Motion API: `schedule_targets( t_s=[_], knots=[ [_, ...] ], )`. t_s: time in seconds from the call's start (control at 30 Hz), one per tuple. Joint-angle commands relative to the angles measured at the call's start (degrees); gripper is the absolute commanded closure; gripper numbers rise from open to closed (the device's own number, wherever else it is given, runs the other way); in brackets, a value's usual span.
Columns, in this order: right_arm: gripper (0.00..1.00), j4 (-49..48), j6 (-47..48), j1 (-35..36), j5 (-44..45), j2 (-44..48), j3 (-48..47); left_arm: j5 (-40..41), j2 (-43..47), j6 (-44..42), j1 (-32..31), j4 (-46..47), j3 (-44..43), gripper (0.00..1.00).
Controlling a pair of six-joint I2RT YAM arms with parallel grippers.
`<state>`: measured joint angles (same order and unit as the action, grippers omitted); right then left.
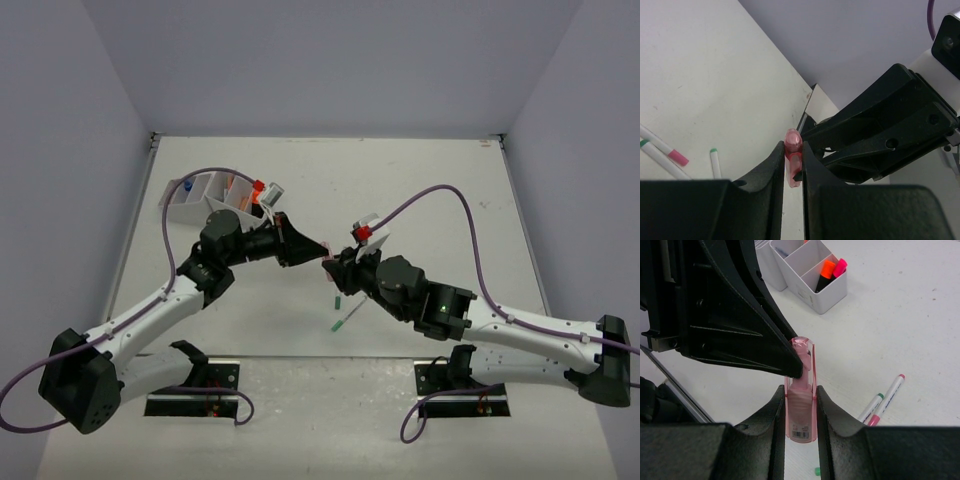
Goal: Sort the stationery into containers
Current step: Place the pen in the storage box.
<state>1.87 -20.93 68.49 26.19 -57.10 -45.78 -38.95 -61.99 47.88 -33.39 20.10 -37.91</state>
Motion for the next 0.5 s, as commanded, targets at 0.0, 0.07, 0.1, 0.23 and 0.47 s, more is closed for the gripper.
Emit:
schedule_targets(
  t_s=[0.0,0.07,0.1,0.23,0.47],
  knots=[
    [1.0,-3.18,0.69,0.06,0.18,0.36,-0.32,-1.49,-0.97,-1.49,-0.1,2.08,-1.32,1.0],
    [0.67,-2.85,0.89,0.06,1.43,0.55,-0.1,5.33,-1.31,-6.86,-0.1,-5.29,-4.33,1.0],
    [0.37,-2.33,0.71,0.06,2.92,0.44,-0.22,11.58,-1.5,-9.39,-0.1,-10.94,-6.71,1.0],
    [0.01,6.72,-2.27,-0.5,12.96,-1.0,-1.8,46.42,-3.76,-17.53,0.01,-29.27,-15.77,1.0],
    [0.01,12.69,-1.48,-0.77,17.34,4.69,1.94,61.66,-17.01,-26.45,7.07,-34.6,-30.01,1.0]
  ],
)
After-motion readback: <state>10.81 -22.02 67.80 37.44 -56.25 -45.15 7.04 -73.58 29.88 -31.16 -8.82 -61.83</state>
